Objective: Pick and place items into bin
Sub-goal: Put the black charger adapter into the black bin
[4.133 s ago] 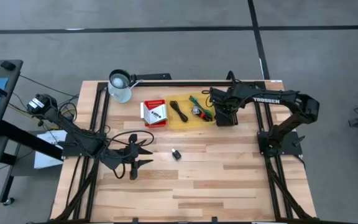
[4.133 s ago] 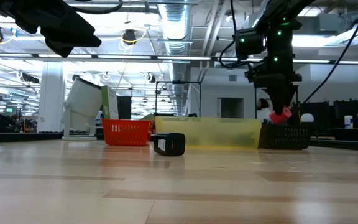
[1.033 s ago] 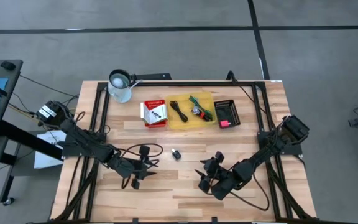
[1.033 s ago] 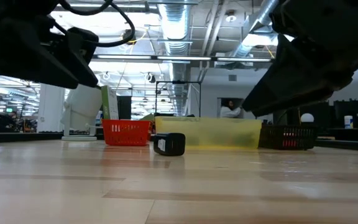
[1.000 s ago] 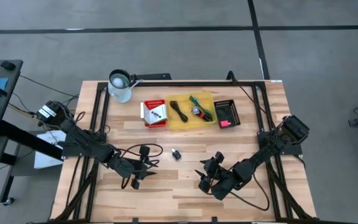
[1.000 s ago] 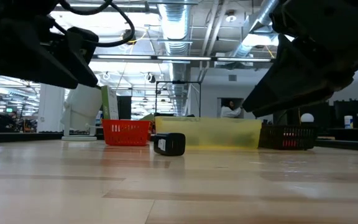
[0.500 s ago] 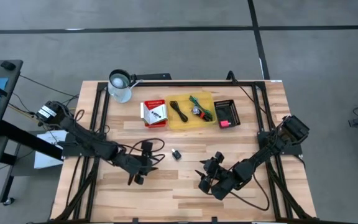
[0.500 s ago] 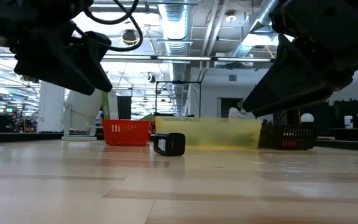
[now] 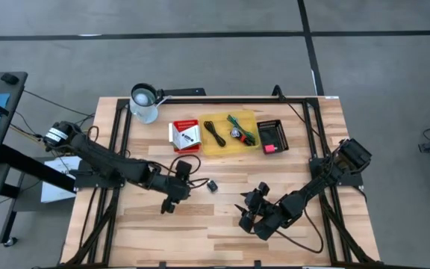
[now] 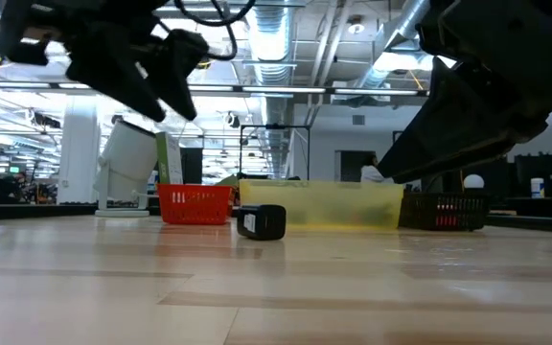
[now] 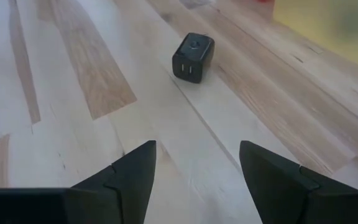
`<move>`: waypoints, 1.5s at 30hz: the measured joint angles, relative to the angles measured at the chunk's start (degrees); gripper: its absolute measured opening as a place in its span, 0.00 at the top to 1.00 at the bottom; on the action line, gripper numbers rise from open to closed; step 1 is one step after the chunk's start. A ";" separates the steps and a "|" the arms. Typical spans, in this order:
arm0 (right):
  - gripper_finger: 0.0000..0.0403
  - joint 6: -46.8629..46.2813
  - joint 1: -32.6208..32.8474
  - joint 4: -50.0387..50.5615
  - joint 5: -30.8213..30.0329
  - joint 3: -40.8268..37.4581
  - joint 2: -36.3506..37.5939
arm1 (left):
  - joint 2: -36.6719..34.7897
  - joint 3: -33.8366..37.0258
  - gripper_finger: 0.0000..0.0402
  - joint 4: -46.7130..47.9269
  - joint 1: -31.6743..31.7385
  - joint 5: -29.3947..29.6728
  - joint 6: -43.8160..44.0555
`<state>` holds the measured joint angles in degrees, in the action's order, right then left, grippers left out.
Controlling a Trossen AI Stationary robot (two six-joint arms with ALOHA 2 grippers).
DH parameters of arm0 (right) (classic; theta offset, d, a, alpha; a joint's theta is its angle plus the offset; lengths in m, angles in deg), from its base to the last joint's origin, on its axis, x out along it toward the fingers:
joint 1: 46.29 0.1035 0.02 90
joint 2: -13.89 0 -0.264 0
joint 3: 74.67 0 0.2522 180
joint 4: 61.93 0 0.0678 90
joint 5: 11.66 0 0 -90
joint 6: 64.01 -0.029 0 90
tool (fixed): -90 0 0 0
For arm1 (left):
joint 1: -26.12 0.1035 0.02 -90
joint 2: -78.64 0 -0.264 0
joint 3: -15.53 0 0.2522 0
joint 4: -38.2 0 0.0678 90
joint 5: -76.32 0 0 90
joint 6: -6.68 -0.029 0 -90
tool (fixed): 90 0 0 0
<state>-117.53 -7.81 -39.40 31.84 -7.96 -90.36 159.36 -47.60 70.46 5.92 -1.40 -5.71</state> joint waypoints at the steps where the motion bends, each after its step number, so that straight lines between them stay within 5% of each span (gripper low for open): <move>1: 0.43 0.00 0.00 0.06 0.02 0.00 0.00 | 0.00 -0.71 0.54 0.55 0.71 -0.91 -0.95; 14: 0.43 -0.02 0.00 1.58 0.15 0.02 0.00 | 2.23 -3.88 0.54 6.04 8.95 -7.75 -12.85; 25: 0.43 -0.03 0.00 2.75 0.17 0.02 0.02 | 19.94 -16.22 0.54 15.24 9.31 -4.89 -22.75; 33: 0.43 -0.46 0.11 3.22 2.08 0.02 0.07 | 22.51 -22.51 0.54 18.72 9.33 -0.60 -30.18; 45: 0.43 -0.32 -0.01 4.65 3.19 0.02 0.07 | 26.06 -29.95 0.54 25.76 9.94 -3.58 -28.53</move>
<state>-117.85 -7.82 -34.75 35.03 -7.93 -90.29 185.42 -77.55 96.22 15.86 -4.98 -34.24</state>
